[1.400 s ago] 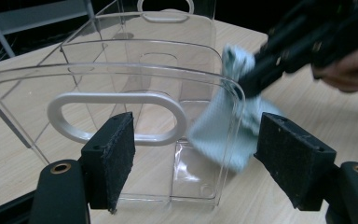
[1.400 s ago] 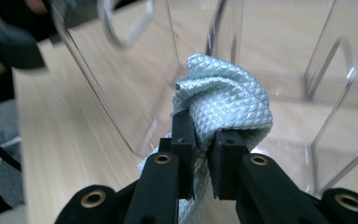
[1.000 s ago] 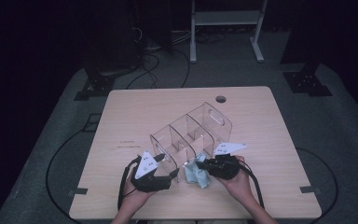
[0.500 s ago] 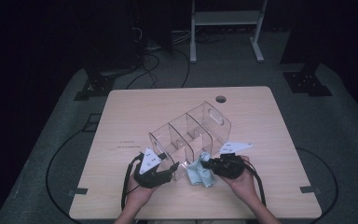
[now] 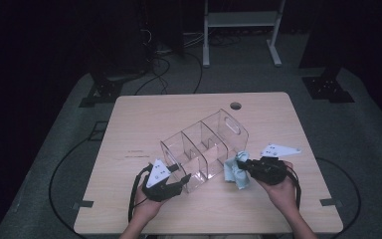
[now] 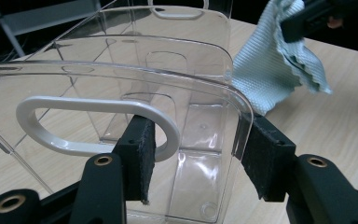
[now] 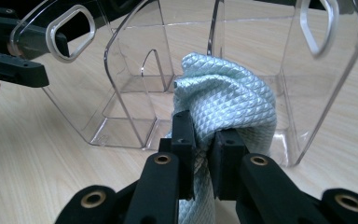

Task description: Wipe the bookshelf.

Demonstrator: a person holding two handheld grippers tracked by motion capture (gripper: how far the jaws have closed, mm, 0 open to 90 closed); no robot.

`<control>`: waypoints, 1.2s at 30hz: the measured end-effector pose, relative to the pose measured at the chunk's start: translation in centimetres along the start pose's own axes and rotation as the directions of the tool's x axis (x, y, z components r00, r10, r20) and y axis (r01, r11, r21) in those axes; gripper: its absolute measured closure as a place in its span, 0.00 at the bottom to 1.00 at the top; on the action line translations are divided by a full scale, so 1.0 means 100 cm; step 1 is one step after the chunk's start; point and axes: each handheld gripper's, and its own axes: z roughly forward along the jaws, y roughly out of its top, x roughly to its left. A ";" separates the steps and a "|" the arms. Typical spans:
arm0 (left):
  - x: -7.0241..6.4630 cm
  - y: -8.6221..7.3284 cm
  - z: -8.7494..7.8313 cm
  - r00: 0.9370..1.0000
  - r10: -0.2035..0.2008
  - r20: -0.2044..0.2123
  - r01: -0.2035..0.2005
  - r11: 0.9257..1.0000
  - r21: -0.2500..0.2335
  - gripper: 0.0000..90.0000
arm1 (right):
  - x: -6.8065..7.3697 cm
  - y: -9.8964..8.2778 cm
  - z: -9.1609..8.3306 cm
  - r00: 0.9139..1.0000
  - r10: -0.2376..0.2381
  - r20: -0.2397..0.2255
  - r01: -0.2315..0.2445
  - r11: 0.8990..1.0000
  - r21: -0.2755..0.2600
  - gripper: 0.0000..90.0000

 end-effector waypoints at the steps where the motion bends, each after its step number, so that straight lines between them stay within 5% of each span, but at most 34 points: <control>1: 0.000 0.000 0.000 1.000 0.009 0.010 -0.009 1.000 0.001 0.53 | 0.000 0.002 0.001 1.000 -0.003 -0.001 0.003 1.000 0.000 0.90; 8: -0.002 -0.001 -0.003 0.996 0.037 0.081 -0.037 0.999 -0.003 0.53 | 0.005 0.006 0.007 1.000 -0.022 -0.002 0.022 1.000 0.006 0.90; 15: 0.000 -0.002 -0.003 0.996 0.037 0.085 -0.036 0.999 -0.011 0.53 | 0.004 -0.022 0.030 1.000 -0.009 0.000 0.009 0.994 0.113 0.90; 21: 0.001 -0.002 -0.002 0.996 0.039 0.085 -0.038 0.999 -0.011 0.53 | 0.009 -0.002 0.014 0.999 -0.031 0.006 0.031 0.999 0.014 0.91; 27: 0.002 -0.002 -0.003 0.996 0.036 0.078 -0.035 0.999 -0.014 0.53 | 0.006 -0.024 0.038 1.000 0.003 -0.023 -0.001 0.994 0.105 0.91; 33: 0.005 -0.003 -0.004 0.997 0.029 0.068 -0.028 1.000 -0.015 0.53 | 0.012 -0.007 0.026 1.000 -0.017 -0.024 0.018 0.999 0.028 0.91; 36: 0.007 -0.003 -0.004 0.998 0.025 0.056 -0.025 1.000 -0.008 0.52 | 0.011 -0.014 0.035 1.000 -0.008 -0.030 0.010 0.998 0.065 0.91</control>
